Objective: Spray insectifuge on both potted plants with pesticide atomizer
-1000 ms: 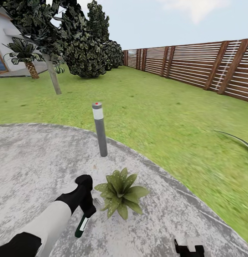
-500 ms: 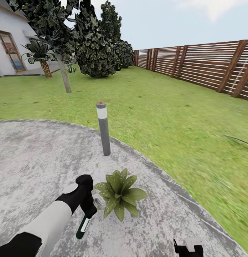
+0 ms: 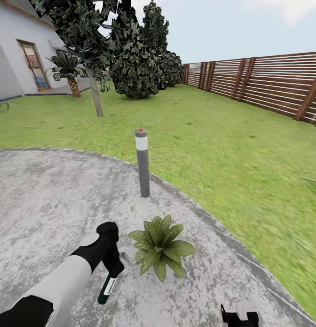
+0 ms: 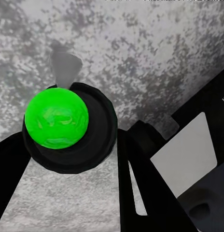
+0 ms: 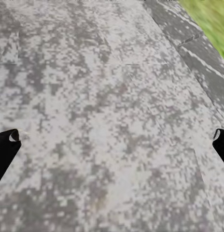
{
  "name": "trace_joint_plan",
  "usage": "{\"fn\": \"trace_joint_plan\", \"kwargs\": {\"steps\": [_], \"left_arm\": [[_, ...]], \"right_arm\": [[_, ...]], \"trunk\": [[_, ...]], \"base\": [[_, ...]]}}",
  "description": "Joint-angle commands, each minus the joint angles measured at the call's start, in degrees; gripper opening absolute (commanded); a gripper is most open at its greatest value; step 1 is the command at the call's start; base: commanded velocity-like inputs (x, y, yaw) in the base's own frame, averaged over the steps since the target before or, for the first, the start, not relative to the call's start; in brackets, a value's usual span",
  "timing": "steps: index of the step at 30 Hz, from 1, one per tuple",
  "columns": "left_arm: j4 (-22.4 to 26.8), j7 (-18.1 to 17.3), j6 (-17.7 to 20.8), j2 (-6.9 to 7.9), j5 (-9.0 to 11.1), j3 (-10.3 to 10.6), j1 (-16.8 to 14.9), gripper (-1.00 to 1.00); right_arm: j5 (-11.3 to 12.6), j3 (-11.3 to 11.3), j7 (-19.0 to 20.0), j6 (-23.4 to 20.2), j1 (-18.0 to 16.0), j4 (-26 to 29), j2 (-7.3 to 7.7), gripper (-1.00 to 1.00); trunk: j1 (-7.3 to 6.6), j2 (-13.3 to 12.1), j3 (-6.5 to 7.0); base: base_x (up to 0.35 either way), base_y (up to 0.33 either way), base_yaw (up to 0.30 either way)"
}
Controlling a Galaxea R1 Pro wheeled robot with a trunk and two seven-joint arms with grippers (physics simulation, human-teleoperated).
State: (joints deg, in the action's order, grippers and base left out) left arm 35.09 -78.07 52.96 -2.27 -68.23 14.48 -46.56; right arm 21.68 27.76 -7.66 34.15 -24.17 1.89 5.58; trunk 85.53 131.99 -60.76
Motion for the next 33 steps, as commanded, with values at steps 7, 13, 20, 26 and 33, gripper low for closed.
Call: {"fn": "trace_joint_plan", "kwargs": {"steps": [7, 13, 20, 26, 33], "left_arm": [[0.1, -0.59, 0.54, -0.08, -0.43, 0.02, 0.06, -1.0], [0.17, -0.59, 0.57, -0.4, -0.42, 0.09, -0.08, -1.0], [0.08, -0.67, 0.57, -1.01, -0.48, 0.1, -3.91, -1.0], [-0.34, -0.68, 0.57, -0.97, -0.58, -0.06, -4.14, -1.0], [-0.38, -0.68, 0.57, -0.95, -0.33, -0.26, -3.98, -1.0]], "right_arm": [[0.21, 0.54, -0.34, 0.04, 0.0, 0.04, 0.02, 1.0], [0.21, 0.53, -0.34, 0.04, 0.0, 0.04, 0.0, 1.0], [0.21, 0.49, -0.34, 0.04, 0.0, 0.04, 0.06, 1.0], [0.21, 0.54, -0.34, 0.04, 0.0, 0.04, 0.01, 1.0], [0.21, 0.54, -0.34, 0.04, 0.0, 0.04, -0.04, 1.0]], "trunk": [[-0.01, 0.02, -0.05], [-0.01, 0.02, -0.05], [-0.01, 0.02, -0.05], [-0.01, 0.02, -0.05], [-0.01, 0.02, -0.05]], "base": [[-0.08, -0.225, 0.008], [-0.194, -0.135, 0.0], [-0.005, -0.002, 0.0], [0.0, 0.0, 0.08], [0.0, 0.0, 0.269]]}}
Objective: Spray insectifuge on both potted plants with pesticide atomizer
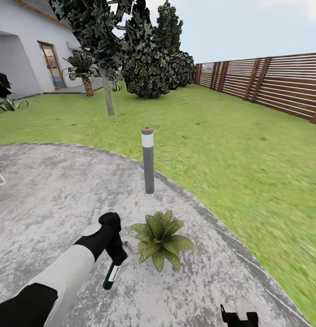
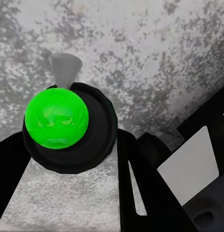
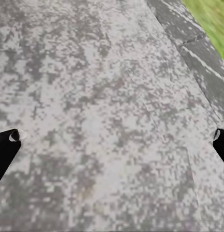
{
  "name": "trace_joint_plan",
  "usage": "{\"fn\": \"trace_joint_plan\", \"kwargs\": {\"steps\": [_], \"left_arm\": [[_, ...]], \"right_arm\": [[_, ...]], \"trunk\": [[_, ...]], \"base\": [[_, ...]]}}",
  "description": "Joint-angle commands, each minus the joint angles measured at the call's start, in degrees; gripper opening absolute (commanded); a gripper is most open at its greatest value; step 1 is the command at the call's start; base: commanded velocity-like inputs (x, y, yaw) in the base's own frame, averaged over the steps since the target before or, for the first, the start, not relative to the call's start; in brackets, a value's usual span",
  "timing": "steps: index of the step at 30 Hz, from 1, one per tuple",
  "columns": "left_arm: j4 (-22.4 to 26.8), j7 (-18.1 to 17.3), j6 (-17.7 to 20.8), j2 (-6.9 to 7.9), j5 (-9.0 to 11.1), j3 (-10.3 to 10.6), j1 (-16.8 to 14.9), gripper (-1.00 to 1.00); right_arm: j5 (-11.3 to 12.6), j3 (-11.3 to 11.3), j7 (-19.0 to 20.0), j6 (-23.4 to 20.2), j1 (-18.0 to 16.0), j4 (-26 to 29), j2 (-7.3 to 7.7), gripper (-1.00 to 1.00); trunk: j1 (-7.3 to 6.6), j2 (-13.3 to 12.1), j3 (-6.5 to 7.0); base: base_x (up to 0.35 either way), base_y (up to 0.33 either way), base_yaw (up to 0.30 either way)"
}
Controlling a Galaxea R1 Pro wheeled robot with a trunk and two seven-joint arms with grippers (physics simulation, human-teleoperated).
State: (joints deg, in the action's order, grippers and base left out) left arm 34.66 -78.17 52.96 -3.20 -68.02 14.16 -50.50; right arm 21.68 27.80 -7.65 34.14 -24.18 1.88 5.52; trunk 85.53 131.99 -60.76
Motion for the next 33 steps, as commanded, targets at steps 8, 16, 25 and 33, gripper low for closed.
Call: {"fn": "trace_joint_plan", "kwargs": {"steps": [8, 16, 25, 33], "left_arm": [[-0.11, -0.58, 0.56, -0.03, -0.53, -0.07, 0.05, -1.0], [-0.1, -0.58, 0.56, -0.05, -0.62, 0.09, 0.04, -1.0], [0.31, -0.56, 0.57, 0.03, -0.75, 0.2, -0.04, -1.0], [0.32, -0.49, 0.56, 0.04, -0.91, -0.15, 0.05, -1.0]], "right_arm": [[0.21, 0.42, -0.42, 0.14, 0.01, -0.02, 0.5, 1.0], [0.21, 0.42, -0.35, 0.08, 0.01, 0.05, 0.47, 1.0], [0.21, 0.42, -0.35, 0.06, 0.01, 0.06, 0.31, 1.0], [0.29, 0.42, -0.35, 0.05, 0.01, 0.14, 0.14, 1.0]], "trunk": [[-0.01, 0.02, -0.05], [-0.01, 0.02, -0.05], [-0.01, 0.02, -0.05], [-0.01, 0.02, -0.05]], "base": [[0.134, -0.093, 0.069], [0.049, -0.247, 0.0], [-0.116, -0.121, 0.091], [-0.001, -0.001, 0.165]]}}
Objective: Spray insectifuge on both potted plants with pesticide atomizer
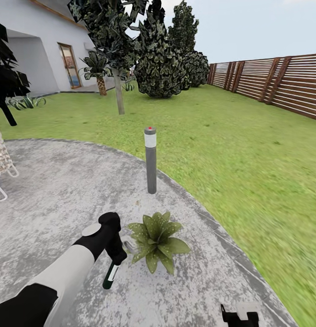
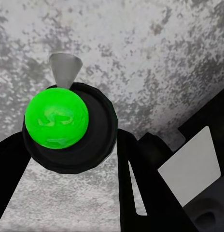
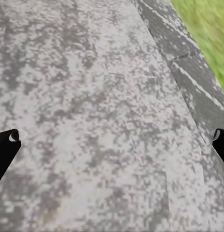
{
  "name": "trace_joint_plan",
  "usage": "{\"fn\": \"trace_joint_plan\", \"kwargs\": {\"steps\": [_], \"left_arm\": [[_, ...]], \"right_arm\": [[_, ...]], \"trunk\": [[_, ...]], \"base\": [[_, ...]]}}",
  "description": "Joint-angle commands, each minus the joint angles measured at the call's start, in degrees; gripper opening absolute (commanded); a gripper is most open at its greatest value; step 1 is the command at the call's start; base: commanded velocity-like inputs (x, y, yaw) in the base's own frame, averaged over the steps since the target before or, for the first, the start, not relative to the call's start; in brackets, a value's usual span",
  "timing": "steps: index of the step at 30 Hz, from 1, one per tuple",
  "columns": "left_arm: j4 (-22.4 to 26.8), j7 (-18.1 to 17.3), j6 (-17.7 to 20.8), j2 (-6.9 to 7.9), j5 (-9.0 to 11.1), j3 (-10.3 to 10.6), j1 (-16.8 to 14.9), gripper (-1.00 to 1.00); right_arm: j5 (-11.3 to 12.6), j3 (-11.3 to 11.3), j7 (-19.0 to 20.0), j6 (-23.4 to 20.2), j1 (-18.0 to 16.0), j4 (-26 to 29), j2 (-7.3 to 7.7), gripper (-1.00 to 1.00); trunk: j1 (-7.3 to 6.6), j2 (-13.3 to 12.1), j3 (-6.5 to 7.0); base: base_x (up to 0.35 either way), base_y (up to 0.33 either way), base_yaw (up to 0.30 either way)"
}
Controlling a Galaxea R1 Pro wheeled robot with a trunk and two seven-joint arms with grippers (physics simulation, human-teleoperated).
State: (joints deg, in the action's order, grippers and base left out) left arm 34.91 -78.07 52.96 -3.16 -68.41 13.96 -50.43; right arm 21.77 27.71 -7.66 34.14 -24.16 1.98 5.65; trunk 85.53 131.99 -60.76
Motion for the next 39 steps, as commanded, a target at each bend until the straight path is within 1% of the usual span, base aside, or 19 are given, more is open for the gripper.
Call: {"fn": "trace_joint_plan", "kwargs": {"steps": [1, 6, 9, 17, 20, 28, 33, 34, 36, 39], "left_arm": [[0.07, -0.59, 0.57, 0.06, -0.51, -0.02, -0.02, -1.0], [-0.06, -0.59, 0.57, 0.08, -0.5, -0.02, 0.06, -1.0], [-0.1, -0.59, 0.57, 0.01, -0.44, 0.01, 0.05, -1.0], [-0.1, -0.59, 0.57, 0.08, -0.58, 0.02, 0.06, -1.0], [-0.1, -0.59, 0.57, 0.08, -0.66, 0.02, 0.06, -1.0], [-0.1, -0.59, 0.57, 0.02, -0.75, 0.1, 0.07, -1.0], [-0.56, -0.45, 0.45, 0.08, -0.77, 0.28, 0.19, -1.0], [-0.65, -0.41, 0.42, 0.08, -0.77, 0.33, 0.34, -1.0], [-1.12, -0.01, 0.39, 0.44, -0.75, 0.24, 3.3, -1.0], [-1.45, 0.07, 0.39, 0.94, -0.54, 0.15, 4.27, -1.0]], "right_arm": [[0.2, 0.51, -0.34, 0.05, -0.01, 0.03, 0.06, 1.0], [0.2, 0.51, -0.35, 0.05, -0.01, 0.01, 0.06, 1.0], [0.2, 0.51, -0.35, 0.05, -0.01, 0.01, 0.06, 1.0], [0.15, 0.52, -0.34, 0.05, -0.01, -0.05, 0.06, 1.0], [0.15, 0.51, -0.34, 0.05, -0.01, -0.04, 0.06, 1.0], [0.16, 0.57, -0.34, 0.05, -0.01, -0.05, 0.06, 1.0], [0.12, 0.54, -0.34, 0.05, -0.01, -0.04, 0.06, 1.0], [0.12, 0.53, -0.34, 0.05, -0.01, -0.05, 0.06, 1.0], [0.12, 0.51, -0.34, 0.05, -0.01, -0.07, 0.14, 1.0], [0.12, 0.51, -0.34, 0.06, -0.01, -0.05, 0.32, 1.0]], "trunk": [[-0.01, 0.02, -0.05], [-0.01, 0.02, -0.05], [-0.01, 0.02, -0.05], [-0.01, 0.02, -0.05], [-0.01, 0.02, -0.05], [-0.01, 0.02, -0.05], [-0.01, 0.02, -0.05], [-0.01, 0.02, -0.05], [-0.01, 0.02, -0.05], [-0.01, 0.02, -0.05]], "base": [[0.0, 0.0, 0.0], [0.015, -0.007, 0.213], [0.177, -0.13, 0.243], [0.15, -0.219, 0.02], [-0.131, -0.232, 0.138], [-0.221, -0.204, 0.267], [-0.055, -0.197, 0.268], [-0.002, -0.029, 0.102], [0.0, -0.003, 0.01], [0.0, 0.0, 0.0]]}}
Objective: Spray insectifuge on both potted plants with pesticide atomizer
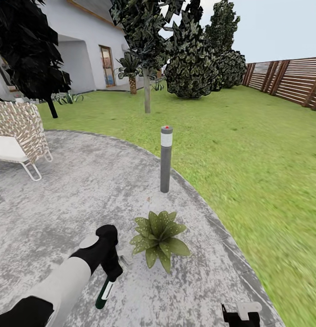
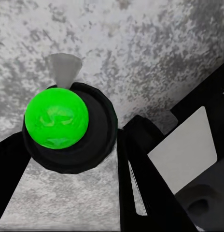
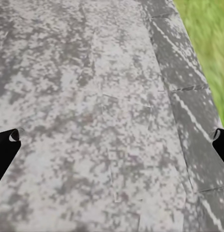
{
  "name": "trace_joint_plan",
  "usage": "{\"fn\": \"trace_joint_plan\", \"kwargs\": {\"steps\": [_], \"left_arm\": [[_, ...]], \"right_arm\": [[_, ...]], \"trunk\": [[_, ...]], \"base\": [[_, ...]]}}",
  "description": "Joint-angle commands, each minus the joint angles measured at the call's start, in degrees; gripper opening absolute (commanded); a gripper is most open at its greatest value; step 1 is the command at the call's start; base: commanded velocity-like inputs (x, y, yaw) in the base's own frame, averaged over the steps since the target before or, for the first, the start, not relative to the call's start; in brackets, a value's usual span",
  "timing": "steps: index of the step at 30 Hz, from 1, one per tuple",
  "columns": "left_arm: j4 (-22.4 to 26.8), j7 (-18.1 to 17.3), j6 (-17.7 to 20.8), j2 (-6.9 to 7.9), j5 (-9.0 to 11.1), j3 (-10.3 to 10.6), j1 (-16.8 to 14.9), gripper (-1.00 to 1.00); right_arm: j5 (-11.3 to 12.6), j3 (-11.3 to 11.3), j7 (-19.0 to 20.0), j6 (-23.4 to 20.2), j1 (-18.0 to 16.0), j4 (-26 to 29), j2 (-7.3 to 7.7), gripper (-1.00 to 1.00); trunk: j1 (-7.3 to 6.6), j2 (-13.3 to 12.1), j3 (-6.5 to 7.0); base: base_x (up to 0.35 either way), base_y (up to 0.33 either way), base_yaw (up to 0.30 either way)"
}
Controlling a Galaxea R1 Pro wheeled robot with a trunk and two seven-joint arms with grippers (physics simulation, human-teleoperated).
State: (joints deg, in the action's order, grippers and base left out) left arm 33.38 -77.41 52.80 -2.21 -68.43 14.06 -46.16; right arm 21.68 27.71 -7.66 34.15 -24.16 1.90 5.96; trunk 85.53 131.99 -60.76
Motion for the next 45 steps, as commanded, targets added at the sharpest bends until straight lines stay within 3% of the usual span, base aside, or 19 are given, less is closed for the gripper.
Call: {"fn": "trace_joint_plan", "kwargs": {"steps": [1, 3, 6, 8, 29, 33, 36, 40, 45], "left_arm": [[0.0, -0.57, 0.55, 0.05, -0.44, 0.03, 0.37, -1.0], [-0.07, 0.1, 0.55, 0.1, -0.25, -0.26, 0.78, -1.0], [-0.13, 2.62, 0.55, 0.03, -0.22, -3.27, 0.81, -1.0], [-0.15, 3.1, 0.55, 0.02, -0.22, -3.95, 0.81, -1.0], [-0.52, 3.29, 0.55, 0.15, -0.34, -4.45, 0.9, -1.0], [-3.24, 8.1, 0.46, 0.13, -0.06, -4.57, 1.9, -1.0], [-3.32, 8.38, 0.46, 0.16, -0.04, -4.63, 2.04, -1.0], [-3.27, 8.71, 0.46, 0.19, -0.04, -7.1, 2.12, -1.0], [-3.24, 10.53, 0.46, 0.06, 0.02, -7.96, 2.13, -1.0]], "right_arm": [[0.21, 0.5, -0.34, 0.05, -0.01, 0.04, 0.01, 1.0], [0.21, 0.5, -0.34, 0.04, -0.01, 0.04, 0.02, 1.0], [0.23, 0.5, -0.34, 0.04, -0.01, 0.04, -0.05, 1.0], [0.28, 0.5, -0.34, 0.04, -0.01, 0.11, -0.12, 1.0], [0.29, 0.51, -0.34, 0.04, -0.01, 0.11, -0.16, 1.0], [0.29, 0.5, -0.34, 0.04, -0.01, 0.12, -0.16, 1.0], [0.29, 0.5, -0.34, 0.04, -0.01, 0.11, -0.16, 1.0], [0.29, 0.57, -0.34, 0.04, -0.01, 0.1, -0.22, 1.0], [0.27, 0.57, -0.34, 0.04, -0.01, 0.07, -0.25, 1.0]], "trunk": [[-0.01, 0.02, -0.05], [-0.01, 0.02, -0.05], [-0.01, 0.02, -0.05], [-0.01, 0.02, -0.05], [-0.01, 0.02, -0.05], [-0.01, 0.02, -0.05], [-0.01, 0.02, -0.05], [-0.01, 0.02, -0.05], [-0.01, 0.02, -0.05]], "base": [[0.0, 0.0, 0.0], [0.0, 0.0, 0.0], [0.021, -0.019, 0.0], [0.118, -0.166, 0.116], [0.071, -0.255, 0.273], [0.0, -0.183, 0.205], [0.0, -0.005, 0.005], [0.0, 0.0, 0.133], [0.0, -0.038, 0.264]]}}
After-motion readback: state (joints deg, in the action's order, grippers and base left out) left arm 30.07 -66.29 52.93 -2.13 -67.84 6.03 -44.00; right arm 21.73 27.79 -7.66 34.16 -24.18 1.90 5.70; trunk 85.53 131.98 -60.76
